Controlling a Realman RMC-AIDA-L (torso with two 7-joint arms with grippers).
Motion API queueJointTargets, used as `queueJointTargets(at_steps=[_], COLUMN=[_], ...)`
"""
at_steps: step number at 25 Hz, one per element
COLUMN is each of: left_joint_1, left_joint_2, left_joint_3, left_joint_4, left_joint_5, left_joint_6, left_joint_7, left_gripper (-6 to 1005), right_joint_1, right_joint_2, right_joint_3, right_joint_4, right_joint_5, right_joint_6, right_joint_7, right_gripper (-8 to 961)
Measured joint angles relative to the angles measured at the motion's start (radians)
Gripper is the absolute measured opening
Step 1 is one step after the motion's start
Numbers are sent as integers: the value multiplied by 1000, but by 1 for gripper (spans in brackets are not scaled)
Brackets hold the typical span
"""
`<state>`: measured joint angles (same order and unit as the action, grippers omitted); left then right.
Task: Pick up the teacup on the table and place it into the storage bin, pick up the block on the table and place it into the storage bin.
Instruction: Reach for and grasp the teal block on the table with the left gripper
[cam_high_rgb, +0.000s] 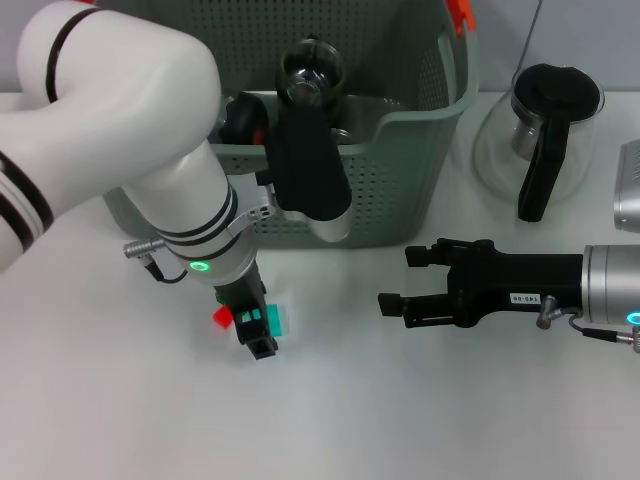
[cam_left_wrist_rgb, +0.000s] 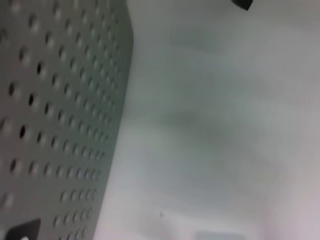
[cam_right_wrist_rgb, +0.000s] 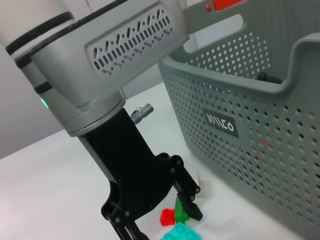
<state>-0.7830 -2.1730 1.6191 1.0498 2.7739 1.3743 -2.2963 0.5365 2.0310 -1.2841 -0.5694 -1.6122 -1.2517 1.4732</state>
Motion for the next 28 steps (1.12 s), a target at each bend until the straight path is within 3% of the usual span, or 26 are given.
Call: queueJointTargets(at_steps=[28], left_joint_1=[-66], left_joint_2=[0], left_joint_3=[1], left_joint_4=[-95], left_joint_5=[-4], left_joint_6=[-6], left_joint_7=[2], left_gripper=[632], right_joint_1=[-1], right_joint_2=[0], right_joint_3=[0], right_joint_4=[0], right_joint_5=[-12], right_joint_6=[0], right_joint_7=[-2], right_gripper=[946])
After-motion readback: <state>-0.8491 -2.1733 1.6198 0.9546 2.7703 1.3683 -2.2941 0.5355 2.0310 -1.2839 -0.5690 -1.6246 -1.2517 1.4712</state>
